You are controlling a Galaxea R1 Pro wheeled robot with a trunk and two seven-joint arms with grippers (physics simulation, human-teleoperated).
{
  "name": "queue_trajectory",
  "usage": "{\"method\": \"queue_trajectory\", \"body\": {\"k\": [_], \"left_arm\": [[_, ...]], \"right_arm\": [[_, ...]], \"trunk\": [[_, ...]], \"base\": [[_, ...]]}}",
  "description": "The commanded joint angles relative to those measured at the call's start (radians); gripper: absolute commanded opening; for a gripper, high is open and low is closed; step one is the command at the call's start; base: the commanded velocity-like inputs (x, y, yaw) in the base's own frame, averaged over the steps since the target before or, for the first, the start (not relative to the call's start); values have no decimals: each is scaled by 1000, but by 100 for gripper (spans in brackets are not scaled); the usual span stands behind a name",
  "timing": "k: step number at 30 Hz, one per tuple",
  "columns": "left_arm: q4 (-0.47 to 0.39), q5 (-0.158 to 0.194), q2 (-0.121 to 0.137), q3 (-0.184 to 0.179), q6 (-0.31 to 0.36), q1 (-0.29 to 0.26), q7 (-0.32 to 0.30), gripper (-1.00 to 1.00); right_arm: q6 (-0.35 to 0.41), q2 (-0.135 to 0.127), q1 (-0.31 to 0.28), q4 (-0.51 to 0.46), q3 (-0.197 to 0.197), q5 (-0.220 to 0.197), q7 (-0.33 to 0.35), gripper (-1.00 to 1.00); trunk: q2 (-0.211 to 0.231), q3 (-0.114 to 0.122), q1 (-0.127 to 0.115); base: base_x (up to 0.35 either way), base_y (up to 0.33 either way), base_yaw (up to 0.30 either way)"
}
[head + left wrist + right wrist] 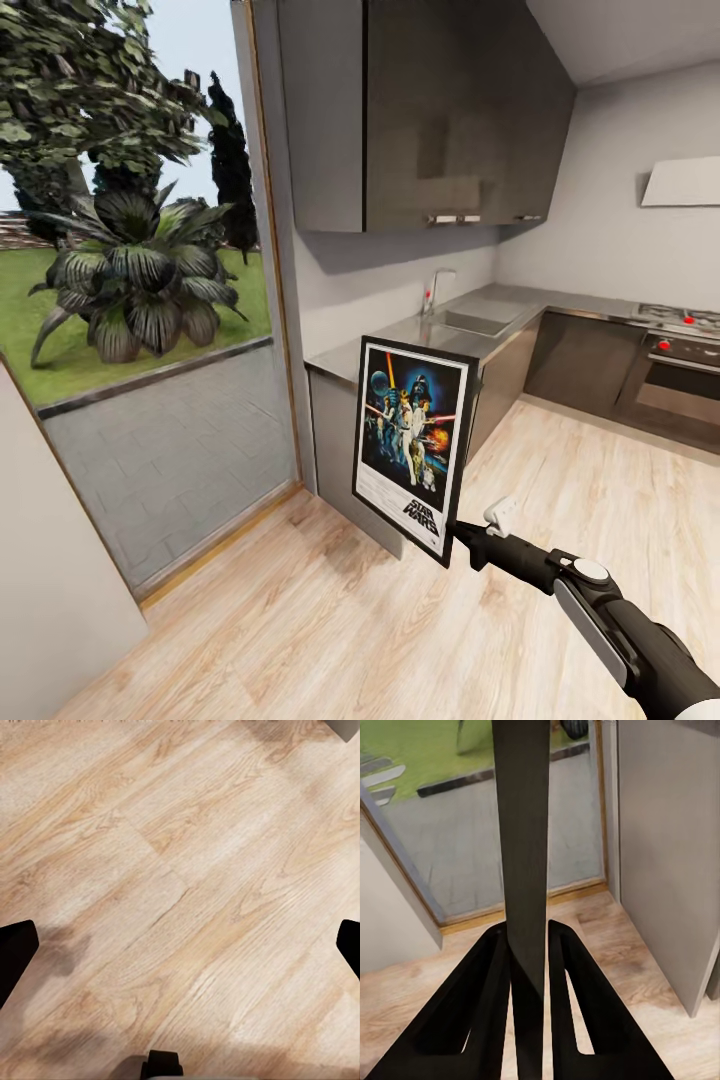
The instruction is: Pick up the poster from the kitchen countertop and hang it on one of the wall nails in the kitchen.
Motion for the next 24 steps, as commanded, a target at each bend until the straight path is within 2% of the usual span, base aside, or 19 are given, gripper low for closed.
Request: {"method": "queue_trajectory", "body": {"k": [1,24], "left_arm": [[-1,6,0,2,0,0,-7,100],[-1,6,0,2,0,0,-8,100]], "right_arm": [[10,-1,-1,-1,2,-12,2,-100],[10,-1,-1,-2,2,-13,2,-100]], "trunk": [[6,2,-4],[167,74,-92]], "base": [[0,0,0],[0,0,0]]}}
